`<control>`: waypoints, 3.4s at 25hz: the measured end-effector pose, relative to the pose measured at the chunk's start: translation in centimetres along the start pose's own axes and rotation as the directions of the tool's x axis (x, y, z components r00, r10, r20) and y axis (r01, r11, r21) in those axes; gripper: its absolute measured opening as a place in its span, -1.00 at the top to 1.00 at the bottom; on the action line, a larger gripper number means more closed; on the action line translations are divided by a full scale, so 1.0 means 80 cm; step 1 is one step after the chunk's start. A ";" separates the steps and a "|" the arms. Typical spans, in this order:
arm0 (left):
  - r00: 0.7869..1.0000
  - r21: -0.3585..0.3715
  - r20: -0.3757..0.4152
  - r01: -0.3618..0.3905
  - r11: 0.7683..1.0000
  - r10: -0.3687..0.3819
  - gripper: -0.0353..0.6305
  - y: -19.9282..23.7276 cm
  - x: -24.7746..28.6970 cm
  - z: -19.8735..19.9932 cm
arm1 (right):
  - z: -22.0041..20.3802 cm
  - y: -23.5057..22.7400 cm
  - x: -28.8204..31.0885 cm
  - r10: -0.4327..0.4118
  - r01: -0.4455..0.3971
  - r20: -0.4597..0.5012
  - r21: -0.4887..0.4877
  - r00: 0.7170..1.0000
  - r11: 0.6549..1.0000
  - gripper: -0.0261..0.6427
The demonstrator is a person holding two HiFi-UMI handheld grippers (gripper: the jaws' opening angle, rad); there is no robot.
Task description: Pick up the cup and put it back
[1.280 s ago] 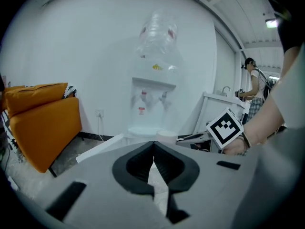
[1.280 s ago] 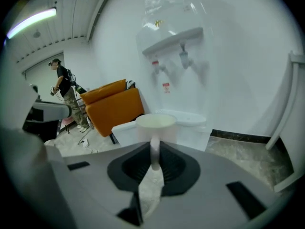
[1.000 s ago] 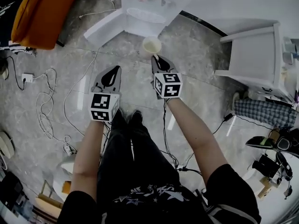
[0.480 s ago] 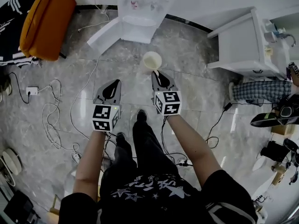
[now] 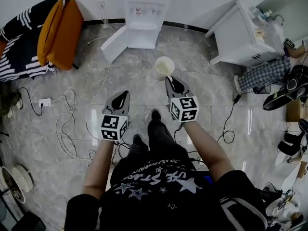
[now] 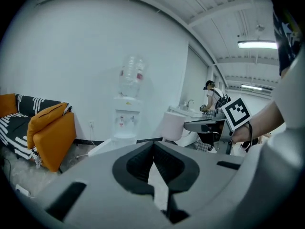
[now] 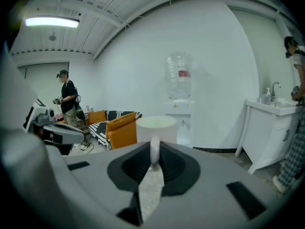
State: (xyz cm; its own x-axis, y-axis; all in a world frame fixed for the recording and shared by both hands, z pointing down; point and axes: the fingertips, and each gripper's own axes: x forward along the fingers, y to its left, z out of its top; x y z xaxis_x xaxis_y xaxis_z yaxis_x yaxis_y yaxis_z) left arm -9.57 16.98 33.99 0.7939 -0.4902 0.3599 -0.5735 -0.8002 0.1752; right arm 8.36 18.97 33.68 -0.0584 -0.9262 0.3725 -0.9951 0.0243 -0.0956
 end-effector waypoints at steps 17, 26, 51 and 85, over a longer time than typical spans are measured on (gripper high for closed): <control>0.993 0.002 0.111 0.043 0.999 -0.043 0.87 -0.020 -0.161 0.004 | -0.014 0.102 -0.171 -0.047 0.047 0.072 0.011 0.996 0.999 0.79; 0.993 0.020 0.115 0.027 0.999 -0.030 0.87 -0.008 -0.163 0.000 | 0.002 0.105 -0.179 -0.063 0.064 0.082 -0.015 0.995 0.998 0.79; 0.987 -0.025 0.015 -0.157 0.987 0.157 0.87 0.084 0.042 0.059 | -0.006 -0.088 0.084 0.001 0.001 -0.022 0.083 1.000 0.997 0.79; 0.967 -0.209 -0.126 -0.243 0.947 0.220 0.87 0.331 0.437 -0.119 | -0.263 -0.238 0.581 0.029 0.014 -0.372 0.113 0.928 0.994 0.79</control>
State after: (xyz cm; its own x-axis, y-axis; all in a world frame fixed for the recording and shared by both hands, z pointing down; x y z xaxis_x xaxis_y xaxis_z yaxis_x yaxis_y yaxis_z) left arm 1.08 -18.03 59.88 0.6160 -0.6069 0.5022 -0.7785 -0.5667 0.2700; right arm 22.94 -16.65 72.25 -0.1129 -0.7184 0.6865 -0.9805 -0.0312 -0.1939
